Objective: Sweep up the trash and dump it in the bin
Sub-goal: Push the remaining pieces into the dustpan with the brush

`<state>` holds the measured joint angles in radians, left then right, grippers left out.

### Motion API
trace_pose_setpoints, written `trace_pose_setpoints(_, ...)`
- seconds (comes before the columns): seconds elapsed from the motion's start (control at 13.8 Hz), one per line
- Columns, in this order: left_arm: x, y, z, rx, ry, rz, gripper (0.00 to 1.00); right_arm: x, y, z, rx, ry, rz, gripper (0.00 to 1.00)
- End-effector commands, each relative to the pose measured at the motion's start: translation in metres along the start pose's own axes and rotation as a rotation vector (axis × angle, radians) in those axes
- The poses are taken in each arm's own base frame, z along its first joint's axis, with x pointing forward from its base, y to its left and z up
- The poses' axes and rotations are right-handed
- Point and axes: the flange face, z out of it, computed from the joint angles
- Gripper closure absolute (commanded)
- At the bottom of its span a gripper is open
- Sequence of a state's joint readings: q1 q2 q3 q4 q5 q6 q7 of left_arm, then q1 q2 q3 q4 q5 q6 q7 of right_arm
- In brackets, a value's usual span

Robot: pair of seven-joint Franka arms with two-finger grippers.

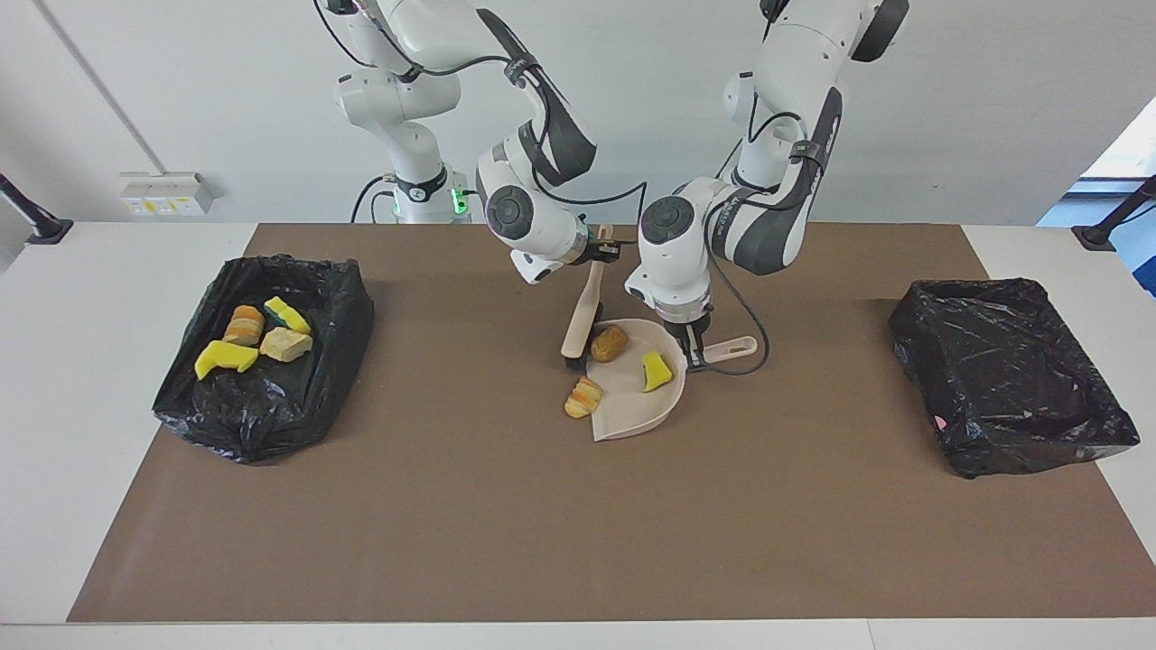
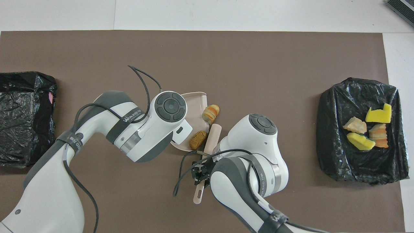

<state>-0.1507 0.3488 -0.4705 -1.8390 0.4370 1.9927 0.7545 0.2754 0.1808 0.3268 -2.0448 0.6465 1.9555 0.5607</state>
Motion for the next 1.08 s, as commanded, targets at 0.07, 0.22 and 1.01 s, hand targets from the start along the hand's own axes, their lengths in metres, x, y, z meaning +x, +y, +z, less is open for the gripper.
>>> trace_pose_setpoints(0.07, -0.006, 0.009, 0.003, 0.012, 0.001, 0.002, 1.0, -0.001, -0.006, -0.011, -0.057, 0.04, -0.076, 1.0)
trace_pose_setpoints(0.22, -0.006, 0.009, 0.003, 0.011, 0.002, -0.001, 1.0, 0.0, 0.008, -0.036, -0.178, 0.078, -0.145, 1.0)
trace_pose_setpoints(1.01, -0.009, 0.013, 0.002, -0.01, -0.031, -0.075, 1.0, 0.076, 0.02, -0.043, -0.598, 0.113, -0.554, 1.0)
